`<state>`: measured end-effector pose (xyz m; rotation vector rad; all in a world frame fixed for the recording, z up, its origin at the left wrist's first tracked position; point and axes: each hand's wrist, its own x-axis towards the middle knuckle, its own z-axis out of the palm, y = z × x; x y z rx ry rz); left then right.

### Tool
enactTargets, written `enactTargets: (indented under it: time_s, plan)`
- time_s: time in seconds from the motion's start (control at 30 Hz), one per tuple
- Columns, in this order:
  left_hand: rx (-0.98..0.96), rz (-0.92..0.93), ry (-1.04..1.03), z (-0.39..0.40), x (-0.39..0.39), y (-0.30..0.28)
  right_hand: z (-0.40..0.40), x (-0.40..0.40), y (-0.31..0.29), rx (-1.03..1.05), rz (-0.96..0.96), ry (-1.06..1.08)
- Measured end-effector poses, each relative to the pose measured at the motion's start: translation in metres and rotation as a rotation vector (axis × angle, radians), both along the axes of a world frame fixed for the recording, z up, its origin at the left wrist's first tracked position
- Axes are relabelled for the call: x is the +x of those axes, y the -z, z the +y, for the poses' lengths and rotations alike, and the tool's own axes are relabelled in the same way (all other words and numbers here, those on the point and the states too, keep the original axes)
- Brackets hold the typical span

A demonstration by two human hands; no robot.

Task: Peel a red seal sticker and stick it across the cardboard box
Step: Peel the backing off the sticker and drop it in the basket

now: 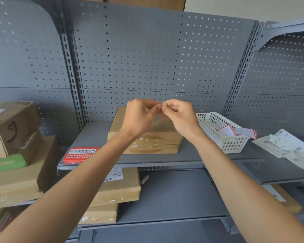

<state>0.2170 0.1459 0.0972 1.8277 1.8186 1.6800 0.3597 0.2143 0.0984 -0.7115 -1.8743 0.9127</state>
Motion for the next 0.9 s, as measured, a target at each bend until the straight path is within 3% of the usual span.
enactTargets:
  time_s: [0.37,0.9]
  plan:
    - [-0.021,0.035,-0.072,0.005,-0.008,-0.002,-0.004,0.000,-0.003,-0.022,0.024,0.065]
    - [-0.013,-0.403,-0.135,0.009,-0.059,-0.007,0.012,0.005,-0.002,-0.196,0.153,0.241]
